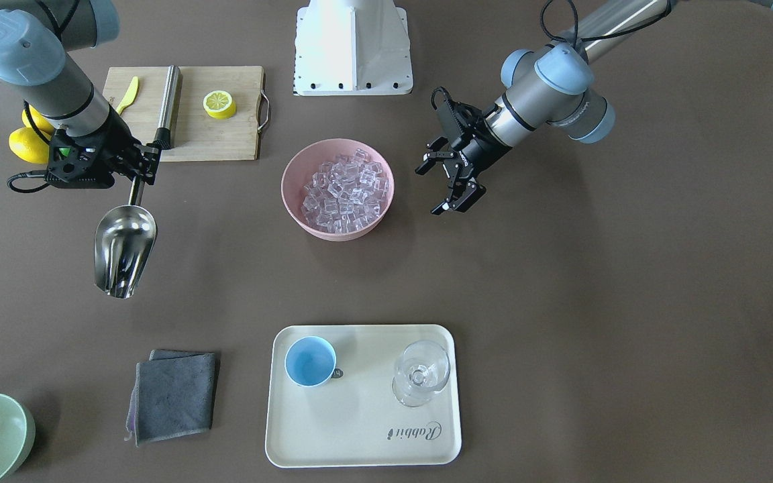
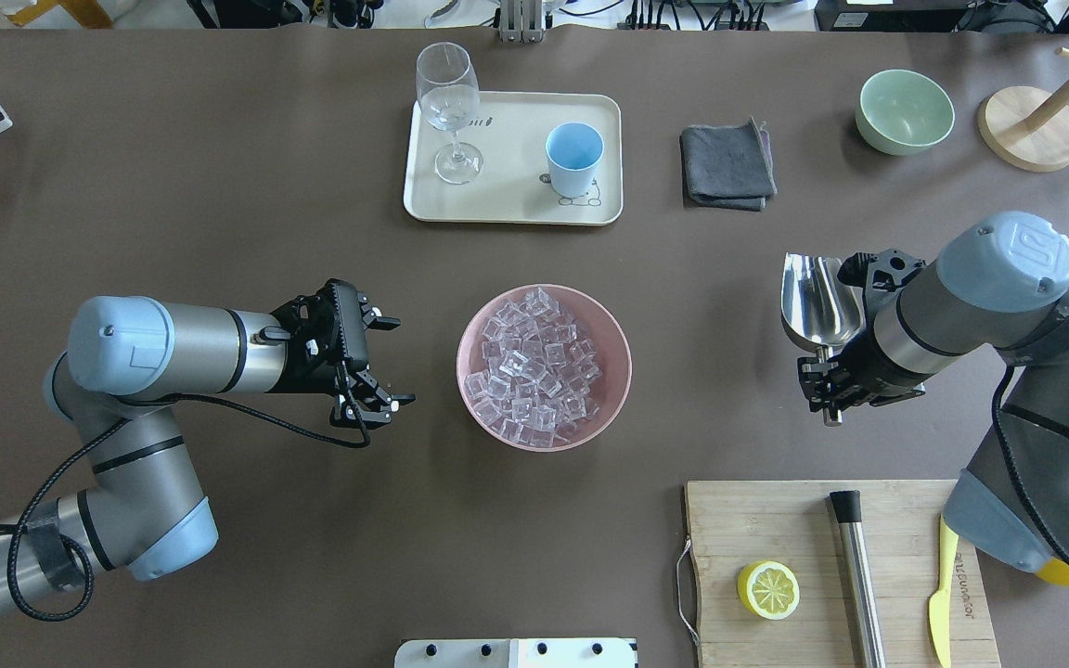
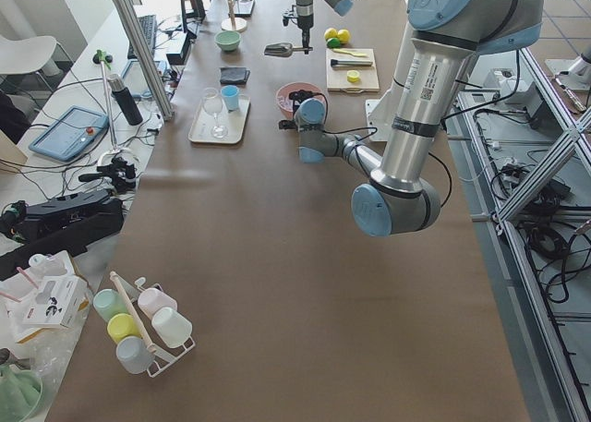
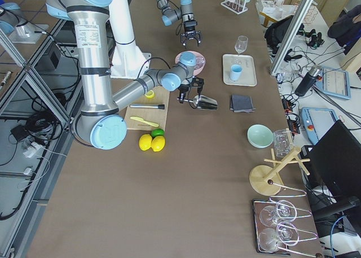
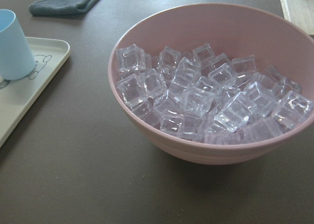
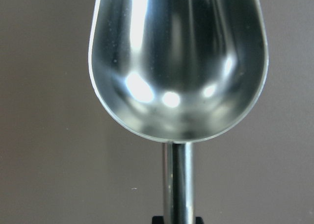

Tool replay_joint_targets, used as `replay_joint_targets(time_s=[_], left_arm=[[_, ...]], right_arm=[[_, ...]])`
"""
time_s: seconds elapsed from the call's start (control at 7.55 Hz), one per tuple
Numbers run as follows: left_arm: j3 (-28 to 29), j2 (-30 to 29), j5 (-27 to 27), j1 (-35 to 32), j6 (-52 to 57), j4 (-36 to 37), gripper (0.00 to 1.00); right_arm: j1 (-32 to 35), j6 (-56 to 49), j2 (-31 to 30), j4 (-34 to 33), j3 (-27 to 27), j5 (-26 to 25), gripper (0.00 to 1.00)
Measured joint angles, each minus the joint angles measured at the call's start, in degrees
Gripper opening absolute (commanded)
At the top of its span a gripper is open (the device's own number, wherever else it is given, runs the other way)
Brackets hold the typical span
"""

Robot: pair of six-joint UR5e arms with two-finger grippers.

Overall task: Put ice in cup with scoop
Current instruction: 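Lift the metal scoop off the table with the right gripper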

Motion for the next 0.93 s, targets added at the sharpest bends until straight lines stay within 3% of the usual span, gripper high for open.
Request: replay_joint_targets(time_s=[0.4,0.66,0.93], left_arm=[[0.5,-0.3,-0.6,0.7,0.0,-0.6,0.98],[1.0,-0.5,-0.4,1.5,0.0,-0.7,0.98],[1.7,-0.6,-0.4,1.7,0.0,-1.3,0.98]], right_arm=[[5.3,-19.4,0.2,-5.3,1.8,-1.0,0.00],[7.1,-24.8,0.8,-6.3,1.9,-1.9,0.00],[8.1,-32.7,3.4,-11.3,1.7,-1.7,0.00]])
